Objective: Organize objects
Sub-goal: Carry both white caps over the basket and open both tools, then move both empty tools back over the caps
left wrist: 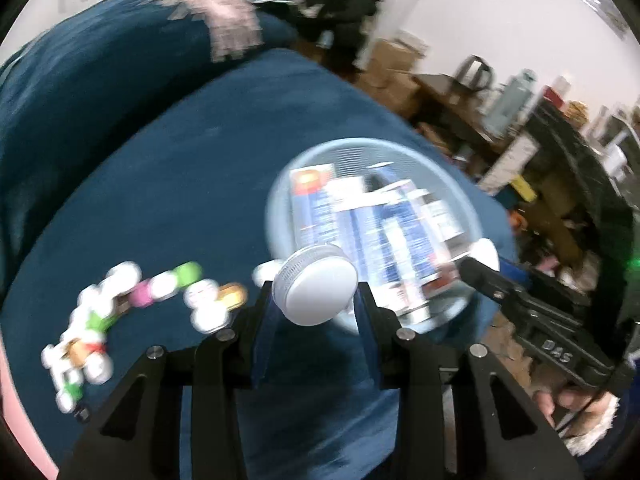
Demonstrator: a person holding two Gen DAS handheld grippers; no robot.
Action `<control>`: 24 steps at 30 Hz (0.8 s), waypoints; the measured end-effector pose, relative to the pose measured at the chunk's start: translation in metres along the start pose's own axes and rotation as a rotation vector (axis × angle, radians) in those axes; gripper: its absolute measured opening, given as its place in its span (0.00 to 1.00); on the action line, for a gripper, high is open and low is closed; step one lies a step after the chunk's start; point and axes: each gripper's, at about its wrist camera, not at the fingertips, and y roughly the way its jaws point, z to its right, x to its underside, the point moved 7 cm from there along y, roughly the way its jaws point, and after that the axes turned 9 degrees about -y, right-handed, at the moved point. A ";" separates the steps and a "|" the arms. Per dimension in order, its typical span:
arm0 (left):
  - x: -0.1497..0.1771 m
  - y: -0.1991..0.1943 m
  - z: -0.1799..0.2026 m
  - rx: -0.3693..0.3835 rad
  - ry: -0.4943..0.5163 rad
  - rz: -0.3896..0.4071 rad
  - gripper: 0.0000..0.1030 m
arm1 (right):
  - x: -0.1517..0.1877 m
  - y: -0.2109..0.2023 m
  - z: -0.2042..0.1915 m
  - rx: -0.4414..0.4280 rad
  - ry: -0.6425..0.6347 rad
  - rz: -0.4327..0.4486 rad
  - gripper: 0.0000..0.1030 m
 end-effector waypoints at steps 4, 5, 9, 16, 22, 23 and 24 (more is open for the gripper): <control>-0.011 0.023 0.054 0.089 0.039 -0.035 0.38 | -0.009 -0.009 0.036 0.050 0.072 0.022 0.40; -0.014 0.029 0.065 0.109 0.045 -0.043 0.38 | -0.012 -0.011 0.044 0.059 0.088 0.028 0.40; -0.024 0.050 0.097 0.161 0.054 -0.070 0.38 | -0.022 -0.013 0.066 0.081 0.137 0.037 0.40; -0.045 0.075 0.106 0.187 0.022 -0.090 0.38 | -0.029 0.012 0.099 0.034 0.240 -0.014 0.56; -0.053 0.099 0.112 0.198 0.010 -0.116 0.38 | -0.021 -0.005 0.113 0.091 0.287 0.045 0.57; -0.054 0.103 0.117 0.201 0.012 -0.119 0.38 | -0.018 -0.009 0.115 0.114 0.283 0.050 0.57; -0.056 0.109 0.122 0.201 0.015 -0.121 0.38 | -0.016 -0.012 0.117 0.126 0.280 0.054 0.57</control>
